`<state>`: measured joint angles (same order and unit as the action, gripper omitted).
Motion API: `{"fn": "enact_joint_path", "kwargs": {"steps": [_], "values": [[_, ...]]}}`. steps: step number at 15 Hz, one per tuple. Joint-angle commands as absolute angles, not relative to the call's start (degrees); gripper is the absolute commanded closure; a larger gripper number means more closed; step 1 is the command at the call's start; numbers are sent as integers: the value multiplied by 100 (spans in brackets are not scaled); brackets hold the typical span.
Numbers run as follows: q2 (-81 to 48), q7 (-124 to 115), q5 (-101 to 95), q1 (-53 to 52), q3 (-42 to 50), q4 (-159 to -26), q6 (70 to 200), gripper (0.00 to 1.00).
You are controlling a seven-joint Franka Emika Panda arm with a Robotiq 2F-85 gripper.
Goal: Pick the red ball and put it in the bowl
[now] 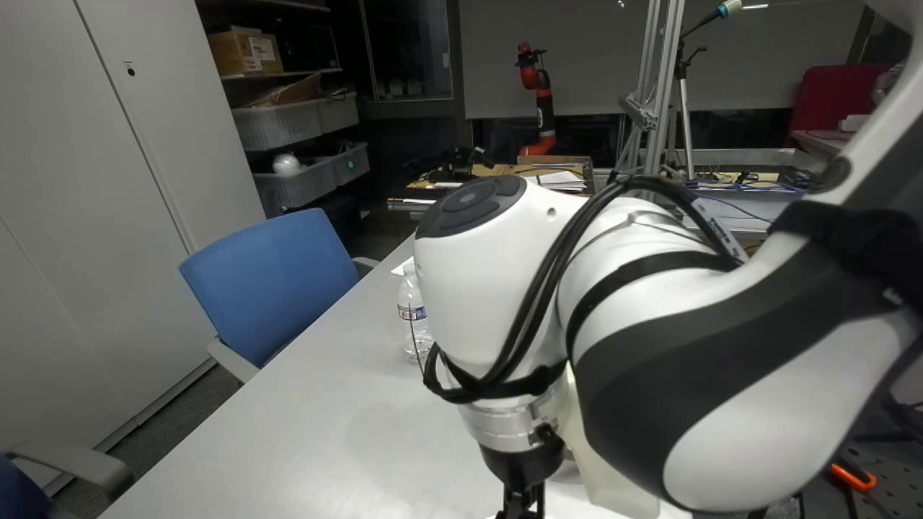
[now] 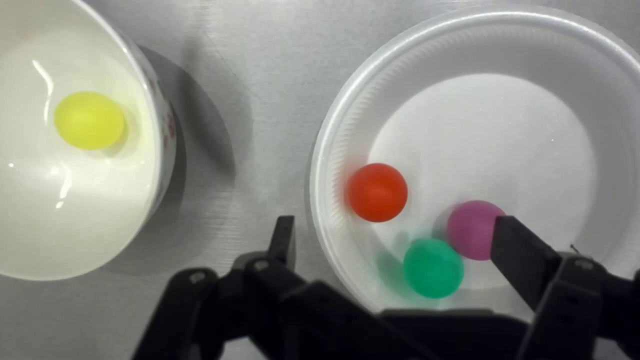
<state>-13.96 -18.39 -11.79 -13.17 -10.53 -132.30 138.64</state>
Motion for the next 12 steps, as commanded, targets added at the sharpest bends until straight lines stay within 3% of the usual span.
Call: {"fn": "enact_joint_path", "kwargs": {"steps": [1, 12], "values": [[-1399, -1810, -1145, -1407, -967, -13221, 13858, 0], [-1925, -1979, -1701, -1605, -794, -13021, 13840, 0]]}}
